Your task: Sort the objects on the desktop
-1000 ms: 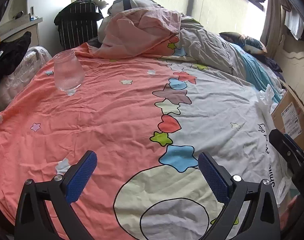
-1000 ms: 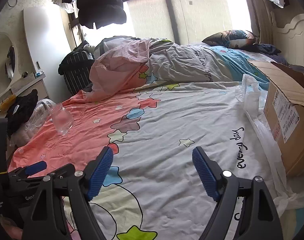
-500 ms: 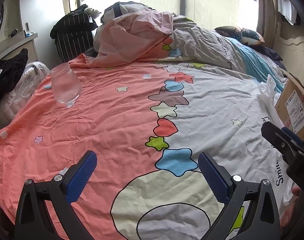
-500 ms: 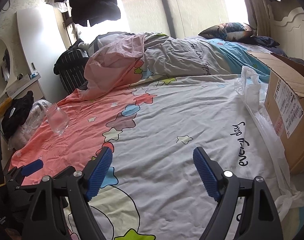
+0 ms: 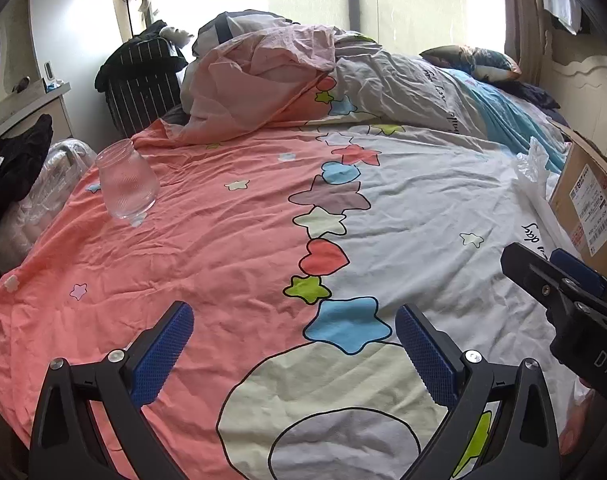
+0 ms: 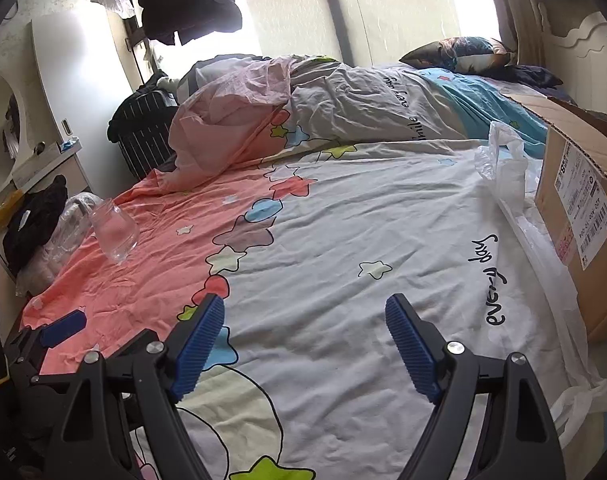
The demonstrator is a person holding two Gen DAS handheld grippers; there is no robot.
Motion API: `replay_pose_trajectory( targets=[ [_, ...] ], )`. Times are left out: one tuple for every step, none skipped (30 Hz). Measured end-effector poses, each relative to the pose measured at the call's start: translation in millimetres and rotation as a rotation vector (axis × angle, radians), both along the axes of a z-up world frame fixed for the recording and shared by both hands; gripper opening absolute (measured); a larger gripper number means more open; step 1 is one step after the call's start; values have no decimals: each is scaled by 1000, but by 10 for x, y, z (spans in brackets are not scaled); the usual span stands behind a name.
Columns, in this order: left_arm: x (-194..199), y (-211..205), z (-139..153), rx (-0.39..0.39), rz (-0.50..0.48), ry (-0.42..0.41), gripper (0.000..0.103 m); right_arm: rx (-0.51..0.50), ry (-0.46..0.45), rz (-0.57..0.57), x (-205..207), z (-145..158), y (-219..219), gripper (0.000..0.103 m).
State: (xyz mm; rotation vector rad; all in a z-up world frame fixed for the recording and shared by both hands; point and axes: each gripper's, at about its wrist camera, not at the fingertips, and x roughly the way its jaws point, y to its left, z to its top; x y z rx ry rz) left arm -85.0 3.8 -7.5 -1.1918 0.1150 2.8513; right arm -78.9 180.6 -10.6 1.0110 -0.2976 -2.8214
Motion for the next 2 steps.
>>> replay_pose_trajectory(
  targets=[
    [1, 6, 3, 6, -9, 0, 103, -1, -2, -2, -2, -2, 0, 80],
    [1, 10, 7, 16, -20, 0, 103, -1, -3, -1, -2, -3, -3, 80]
  ],
)
